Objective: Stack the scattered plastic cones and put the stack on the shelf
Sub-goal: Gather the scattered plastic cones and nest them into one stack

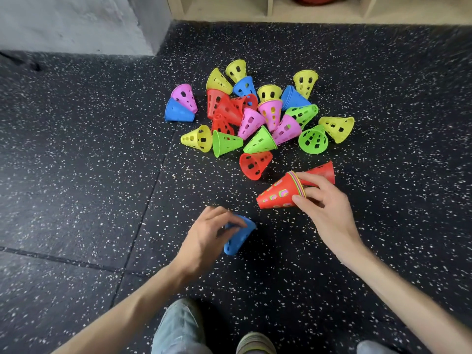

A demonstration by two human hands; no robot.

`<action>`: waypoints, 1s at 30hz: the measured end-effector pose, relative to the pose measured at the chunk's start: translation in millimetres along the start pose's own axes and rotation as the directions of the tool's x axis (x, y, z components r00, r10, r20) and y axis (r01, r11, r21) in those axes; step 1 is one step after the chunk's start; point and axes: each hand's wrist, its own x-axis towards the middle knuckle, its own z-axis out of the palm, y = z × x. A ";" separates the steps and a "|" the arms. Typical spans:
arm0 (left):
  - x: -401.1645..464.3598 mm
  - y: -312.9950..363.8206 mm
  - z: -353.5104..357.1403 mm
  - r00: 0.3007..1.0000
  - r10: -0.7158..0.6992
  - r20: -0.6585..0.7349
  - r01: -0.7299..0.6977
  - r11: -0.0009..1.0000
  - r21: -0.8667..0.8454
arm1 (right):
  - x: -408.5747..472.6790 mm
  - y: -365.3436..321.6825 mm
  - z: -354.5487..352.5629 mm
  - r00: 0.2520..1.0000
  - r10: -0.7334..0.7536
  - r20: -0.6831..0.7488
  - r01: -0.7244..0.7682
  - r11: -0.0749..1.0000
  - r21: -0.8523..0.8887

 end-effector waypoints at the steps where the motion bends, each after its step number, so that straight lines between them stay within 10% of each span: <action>1: -2.2 -2.6 3.6 1.000 -0.015 -0.005 0.015 1.000 -0.017 | -1.0 1.4 3.4 1.000 0.002 0.020 -0.001 1.000 -0.024; 17: -25.3 2.3 32.2 0.917 -0.390 0.084 0.388 0.822 -0.417 | -10.0 23.9 44.2 0.971 0.082 0.224 -0.044 0.985 -0.169; 30: -20.1 16.7 34.6 0.955 -0.283 0.093 0.298 0.910 -0.288 | -9.7 40.1 45.8 0.919 0.048 0.391 0.011 0.989 -0.146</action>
